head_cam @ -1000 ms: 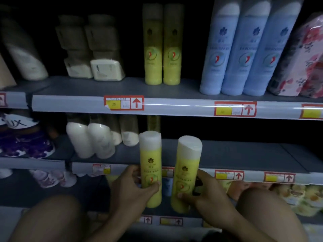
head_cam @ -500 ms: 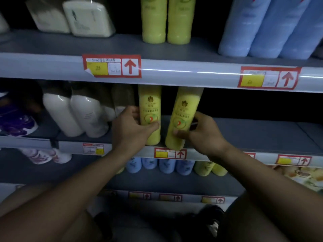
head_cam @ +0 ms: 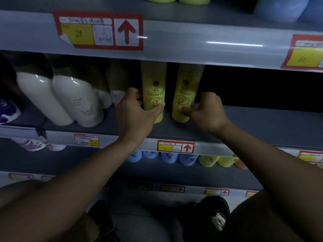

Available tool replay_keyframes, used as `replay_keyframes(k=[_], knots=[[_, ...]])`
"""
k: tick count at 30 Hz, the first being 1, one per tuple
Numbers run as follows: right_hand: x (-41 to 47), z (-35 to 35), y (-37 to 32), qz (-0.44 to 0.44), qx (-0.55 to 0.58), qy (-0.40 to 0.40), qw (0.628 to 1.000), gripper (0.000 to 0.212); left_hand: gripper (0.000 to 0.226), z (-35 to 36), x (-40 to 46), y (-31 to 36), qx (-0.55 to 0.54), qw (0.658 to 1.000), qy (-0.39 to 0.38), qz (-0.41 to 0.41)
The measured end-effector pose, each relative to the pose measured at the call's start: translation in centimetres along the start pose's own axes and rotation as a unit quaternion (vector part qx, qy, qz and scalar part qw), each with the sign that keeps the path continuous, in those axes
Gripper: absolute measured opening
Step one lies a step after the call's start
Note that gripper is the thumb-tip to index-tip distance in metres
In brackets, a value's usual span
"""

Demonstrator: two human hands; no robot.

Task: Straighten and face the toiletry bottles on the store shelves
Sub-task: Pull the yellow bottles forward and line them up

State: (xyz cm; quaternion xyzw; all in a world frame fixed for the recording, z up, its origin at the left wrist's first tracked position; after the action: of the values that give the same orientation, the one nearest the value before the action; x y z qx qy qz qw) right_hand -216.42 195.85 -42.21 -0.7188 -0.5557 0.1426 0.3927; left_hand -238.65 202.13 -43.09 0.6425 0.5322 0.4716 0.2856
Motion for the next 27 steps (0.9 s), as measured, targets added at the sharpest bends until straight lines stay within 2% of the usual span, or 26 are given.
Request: replay_keyframes(k=[4, 9, 15, 27], knots=[[0.0, 0.3, 0.0, -0.030, -0.027, -0.004, 0.999, 0.038, 0.054, 0.1, -0.4, 0.0, -0.019, 1.000, -0.004, 0.019], [-0.2, 0.5, 0.2, -0.030, -0.052, 0.002, 0.998, 0.060, 0.058, 0.2, -0.3, -0.1, -0.021, 0.999, -0.020, 0.029], [0.3, 0.3, 0.2, -0.023, -0.043, 0.007, 0.999, 0.044, 0.057, 0.3, 0.0, -0.3, -0.028, 0.999, -0.021, 0.023], [2.3, 1.3, 0.6, 0.007, -0.049, -0.026, 0.998, 0.051, 0.051, 0.4, 0.1, -0.4, -0.039, 0.999, -0.018, 0.000]])
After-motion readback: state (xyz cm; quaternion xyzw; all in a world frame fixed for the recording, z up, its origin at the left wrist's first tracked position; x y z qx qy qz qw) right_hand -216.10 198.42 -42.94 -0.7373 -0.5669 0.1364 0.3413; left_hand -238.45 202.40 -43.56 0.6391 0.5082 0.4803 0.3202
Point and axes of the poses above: each hand's wrist, its own x-axis towards the middle knuckle, its own z-axis out of the palm, y = z × x, the point moved 8 cm from there along x, towards the middle knuckle, and after that the axes turned 5 degrees about -z, right-handed, at the moved point
